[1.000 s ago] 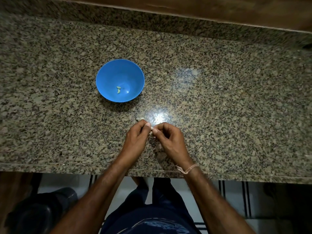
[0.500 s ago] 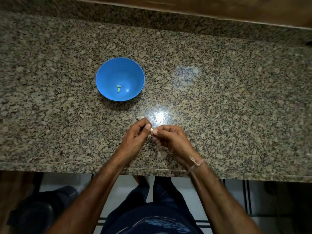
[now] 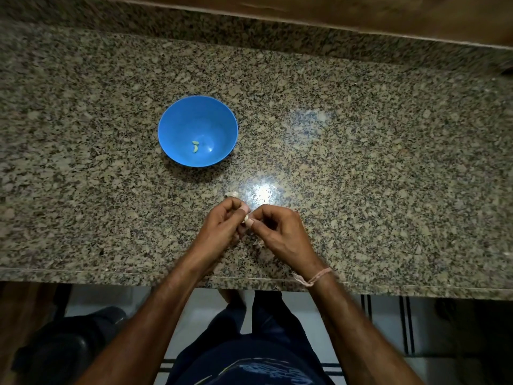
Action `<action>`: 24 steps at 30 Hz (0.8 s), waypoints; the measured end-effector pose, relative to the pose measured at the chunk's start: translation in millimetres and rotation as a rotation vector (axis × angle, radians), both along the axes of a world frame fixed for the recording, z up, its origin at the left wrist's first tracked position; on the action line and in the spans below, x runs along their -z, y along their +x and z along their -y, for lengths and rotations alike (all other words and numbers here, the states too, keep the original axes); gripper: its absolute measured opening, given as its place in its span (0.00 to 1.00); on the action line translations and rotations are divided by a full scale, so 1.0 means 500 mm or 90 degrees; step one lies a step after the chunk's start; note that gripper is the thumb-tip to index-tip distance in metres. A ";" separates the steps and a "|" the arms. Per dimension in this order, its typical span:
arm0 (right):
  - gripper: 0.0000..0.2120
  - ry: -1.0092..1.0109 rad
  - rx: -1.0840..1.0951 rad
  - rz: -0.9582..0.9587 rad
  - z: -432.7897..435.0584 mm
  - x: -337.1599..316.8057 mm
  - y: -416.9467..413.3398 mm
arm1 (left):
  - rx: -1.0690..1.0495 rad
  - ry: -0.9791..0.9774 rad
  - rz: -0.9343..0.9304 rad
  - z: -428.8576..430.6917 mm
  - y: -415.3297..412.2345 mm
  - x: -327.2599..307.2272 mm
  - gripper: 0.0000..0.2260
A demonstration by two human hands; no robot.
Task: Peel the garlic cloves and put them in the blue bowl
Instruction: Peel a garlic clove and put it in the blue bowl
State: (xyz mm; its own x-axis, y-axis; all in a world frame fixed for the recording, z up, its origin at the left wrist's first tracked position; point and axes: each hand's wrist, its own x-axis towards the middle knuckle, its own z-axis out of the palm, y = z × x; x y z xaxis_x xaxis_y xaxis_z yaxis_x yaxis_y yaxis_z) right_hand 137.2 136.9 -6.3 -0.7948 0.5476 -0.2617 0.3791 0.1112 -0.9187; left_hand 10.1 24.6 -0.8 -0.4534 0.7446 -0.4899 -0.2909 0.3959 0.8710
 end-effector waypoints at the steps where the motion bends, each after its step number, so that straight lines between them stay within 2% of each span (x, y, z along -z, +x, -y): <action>1: 0.06 -0.031 0.013 -0.004 0.000 0.002 0.000 | -0.015 0.019 -0.011 0.001 0.003 -0.003 0.10; 6: 0.07 -0.123 0.059 -0.031 0.001 0.013 0.002 | -0.066 0.037 -0.015 0.004 -0.001 0.004 0.06; 12: 0.06 -0.154 0.092 -0.051 -0.004 0.017 0.005 | -0.070 0.011 0.050 0.004 0.006 0.012 0.08; 19: 0.04 -0.027 0.143 0.008 -0.008 0.026 0.004 | -0.179 -0.002 0.228 -0.006 0.017 0.028 0.13; 22: 0.02 0.104 0.106 0.061 -0.008 0.039 0.008 | -0.202 0.001 0.245 -0.007 0.023 0.031 0.12; 24: 0.06 0.144 0.112 0.050 -0.003 0.041 0.010 | -0.218 0.003 0.244 -0.010 0.029 0.033 0.13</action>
